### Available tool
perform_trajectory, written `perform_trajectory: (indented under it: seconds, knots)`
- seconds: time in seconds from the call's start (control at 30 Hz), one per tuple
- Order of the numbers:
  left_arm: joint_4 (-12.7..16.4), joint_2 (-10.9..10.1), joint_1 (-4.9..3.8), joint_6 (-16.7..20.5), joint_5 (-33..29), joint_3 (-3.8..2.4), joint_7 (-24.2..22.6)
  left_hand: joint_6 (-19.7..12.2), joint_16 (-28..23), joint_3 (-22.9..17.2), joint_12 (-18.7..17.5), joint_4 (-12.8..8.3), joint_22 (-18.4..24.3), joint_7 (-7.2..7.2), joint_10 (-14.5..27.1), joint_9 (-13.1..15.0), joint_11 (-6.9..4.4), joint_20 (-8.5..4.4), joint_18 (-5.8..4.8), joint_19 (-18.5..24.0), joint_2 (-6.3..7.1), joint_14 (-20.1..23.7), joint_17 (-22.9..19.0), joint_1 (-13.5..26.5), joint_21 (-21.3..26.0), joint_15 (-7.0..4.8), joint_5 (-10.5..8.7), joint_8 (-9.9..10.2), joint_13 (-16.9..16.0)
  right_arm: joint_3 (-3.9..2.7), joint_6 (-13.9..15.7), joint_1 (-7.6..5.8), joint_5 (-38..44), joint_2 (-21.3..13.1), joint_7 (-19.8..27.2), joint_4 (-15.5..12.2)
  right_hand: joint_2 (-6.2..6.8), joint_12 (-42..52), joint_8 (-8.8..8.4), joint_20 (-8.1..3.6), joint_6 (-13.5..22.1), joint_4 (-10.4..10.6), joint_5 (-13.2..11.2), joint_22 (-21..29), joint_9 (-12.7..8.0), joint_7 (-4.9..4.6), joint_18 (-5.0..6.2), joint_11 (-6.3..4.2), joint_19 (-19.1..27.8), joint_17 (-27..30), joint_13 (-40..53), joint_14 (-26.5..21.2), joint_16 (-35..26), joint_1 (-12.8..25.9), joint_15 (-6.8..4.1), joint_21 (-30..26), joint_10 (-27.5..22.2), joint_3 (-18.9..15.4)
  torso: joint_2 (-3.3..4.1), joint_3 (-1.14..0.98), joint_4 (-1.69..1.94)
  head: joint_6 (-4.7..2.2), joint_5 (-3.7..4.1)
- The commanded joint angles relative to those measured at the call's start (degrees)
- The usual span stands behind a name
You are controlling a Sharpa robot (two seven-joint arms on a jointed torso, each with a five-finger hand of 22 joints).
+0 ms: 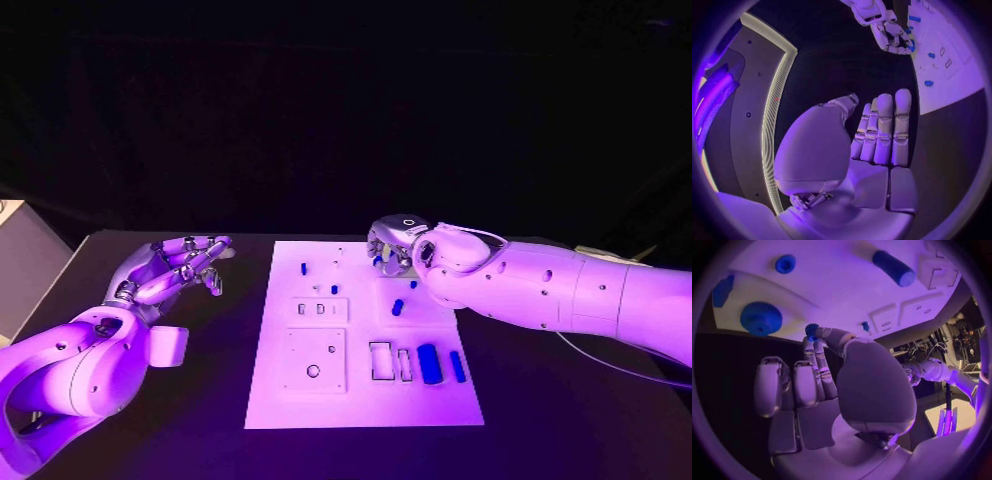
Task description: Assemble the parts on the task board
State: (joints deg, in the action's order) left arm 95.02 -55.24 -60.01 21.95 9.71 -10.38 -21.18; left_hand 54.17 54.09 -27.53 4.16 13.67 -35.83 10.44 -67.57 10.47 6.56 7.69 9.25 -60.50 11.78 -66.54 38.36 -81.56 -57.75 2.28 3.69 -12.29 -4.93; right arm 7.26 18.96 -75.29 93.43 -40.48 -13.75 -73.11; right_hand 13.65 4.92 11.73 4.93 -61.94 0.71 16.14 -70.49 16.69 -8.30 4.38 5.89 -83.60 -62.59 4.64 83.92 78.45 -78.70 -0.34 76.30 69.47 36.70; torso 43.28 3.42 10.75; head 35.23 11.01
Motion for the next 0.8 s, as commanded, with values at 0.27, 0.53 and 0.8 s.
perform_trajectory:
  seconds: [0.27,0.53,0.8]
  knots:
    - [0.1,-0.1,0.02,-0.7,0.2,-0.05,-0.3,-0.5,0.2,-0.3,-0.2,0.1,0.0,0.06,0.3,0.1,0.07,-0.02,0.74,0.2,-0.13,0.2,-0.1,-0.4,-0.4,0.01,-0.35,-0.2,0.0,-0.39,8.1,-0.18,4.4,2.7,-2.5,0.9,-0.26,0.0,0.29,-0.11,-0.3,-0.4,0.0,-0.3,0.3,0.1,-0.54,-1.81,-0.7,-0.3,0.9,1.4,0.4,-0.1,-0.46,0.6,2.3,0.6,0.17,0.1,0.21,-0.6,0.03]
    - [0.3,0.1,0.02,-0.9,0.2,-0.05,-0.3,-0.5,0.2,-0.3,-0.2,0.1,0.0,0.06,0.3,0.1,0.07,-0.02,0.74,0.2,-0.13,0.2,-0.1,-0.4,-0.4,0.01,-0.35,-0.2,0.0,-0.43,9.0,-0.18,4.4,6.5,-2.2,4.6,-0.14,0.0,0.29,-0.12,-0.3,-0.4,0.0,-0.4,0.3,0.09,-0.55,-1.79,-0.7,-0.3,0.9,1.4,0.4,0.0,-0.47,0.6,2.3,0.6,0.23,0.13,0.5,-0.62,-0.19]
    - [0.7,0.1,0.02,-0.8,0.2,-0.05,-0.3,-0.5,0.3,-0.4,-0.2,0.0,-0.6,0.07,0.3,0.1,0.07,-0.01,0.66,0.1,-0.11,0.2,-0.1,-0.4,-0.8,0.02,-0.36,-0.2,0.0,-0.41,8.8,0.05,3.5,9.2,-1.3,8.0,0.02,-0.3,0.17,-0.12,0.0,-0.5,0.0,-0.2,0.4,-0.01,-0.51,-1.68,-0.5,-0.4,0.8,1.4,0.5,0.3,-0.41,0.4,2.1,0.7,0.39,0.36,0.99,-0.72,-0.13]
